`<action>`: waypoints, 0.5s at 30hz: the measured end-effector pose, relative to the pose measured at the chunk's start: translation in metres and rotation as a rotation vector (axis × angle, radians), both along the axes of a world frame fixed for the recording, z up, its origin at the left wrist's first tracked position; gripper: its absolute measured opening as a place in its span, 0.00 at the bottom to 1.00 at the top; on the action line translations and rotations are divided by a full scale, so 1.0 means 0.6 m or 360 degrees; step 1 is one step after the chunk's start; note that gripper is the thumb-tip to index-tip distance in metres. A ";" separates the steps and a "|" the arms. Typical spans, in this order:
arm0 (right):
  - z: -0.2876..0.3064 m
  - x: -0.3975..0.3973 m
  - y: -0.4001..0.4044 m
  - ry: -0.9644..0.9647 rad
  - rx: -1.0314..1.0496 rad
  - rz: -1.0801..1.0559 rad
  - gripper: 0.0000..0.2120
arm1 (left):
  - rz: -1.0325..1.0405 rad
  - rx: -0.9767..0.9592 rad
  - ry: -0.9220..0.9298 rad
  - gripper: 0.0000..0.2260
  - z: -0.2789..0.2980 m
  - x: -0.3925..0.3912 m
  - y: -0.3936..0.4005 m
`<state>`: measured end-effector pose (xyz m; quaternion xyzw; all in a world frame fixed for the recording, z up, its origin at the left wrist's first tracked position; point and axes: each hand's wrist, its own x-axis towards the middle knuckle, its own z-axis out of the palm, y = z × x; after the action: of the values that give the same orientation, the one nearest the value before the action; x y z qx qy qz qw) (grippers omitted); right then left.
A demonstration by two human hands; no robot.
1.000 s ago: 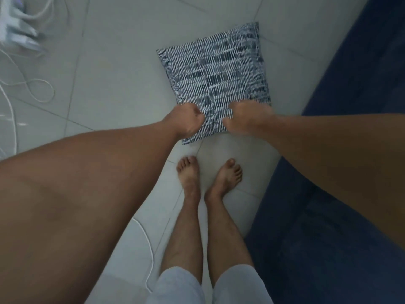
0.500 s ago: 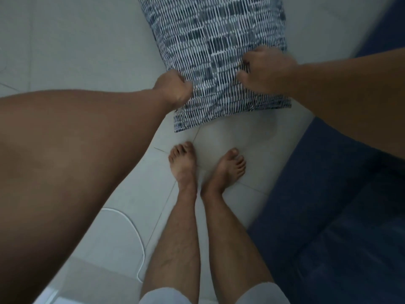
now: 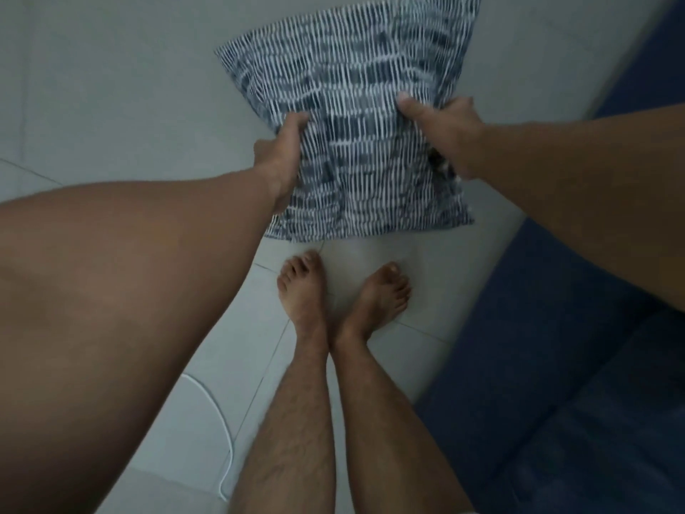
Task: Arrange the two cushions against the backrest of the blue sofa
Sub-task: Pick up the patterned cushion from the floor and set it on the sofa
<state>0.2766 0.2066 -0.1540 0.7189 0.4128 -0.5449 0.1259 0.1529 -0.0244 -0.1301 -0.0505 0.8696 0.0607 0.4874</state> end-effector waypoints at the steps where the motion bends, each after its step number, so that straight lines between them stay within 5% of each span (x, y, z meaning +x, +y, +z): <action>1: 0.005 0.004 -0.008 0.0011 -0.0113 -0.0011 0.62 | -0.0101 0.0028 0.0009 0.23 0.007 0.001 -0.001; 4: 0.020 0.012 -0.037 0.0113 -0.0375 -0.0003 0.58 | 0.0292 0.0083 0.0087 0.21 0.028 -0.028 0.050; 5: 0.026 0.013 -0.047 0.0143 -0.0404 -0.0008 0.56 | 0.0272 0.0131 -0.0284 0.22 0.053 -0.046 0.062; 7: 0.043 0.012 -0.067 0.0200 -0.0416 -0.0041 0.53 | 0.0424 0.0381 -0.0432 0.27 0.093 -0.122 0.142; 15: 0.166 0.014 -0.099 0.0313 -0.0367 -0.0216 0.55 | 0.0199 0.0252 -0.0397 0.35 0.227 -0.169 0.161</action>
<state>0.2852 0.1473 -0.0547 0.6692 0.3083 -0.6636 0.1294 0.0515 0.0724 0.0061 -0.0732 0.7900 0.1526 0.5893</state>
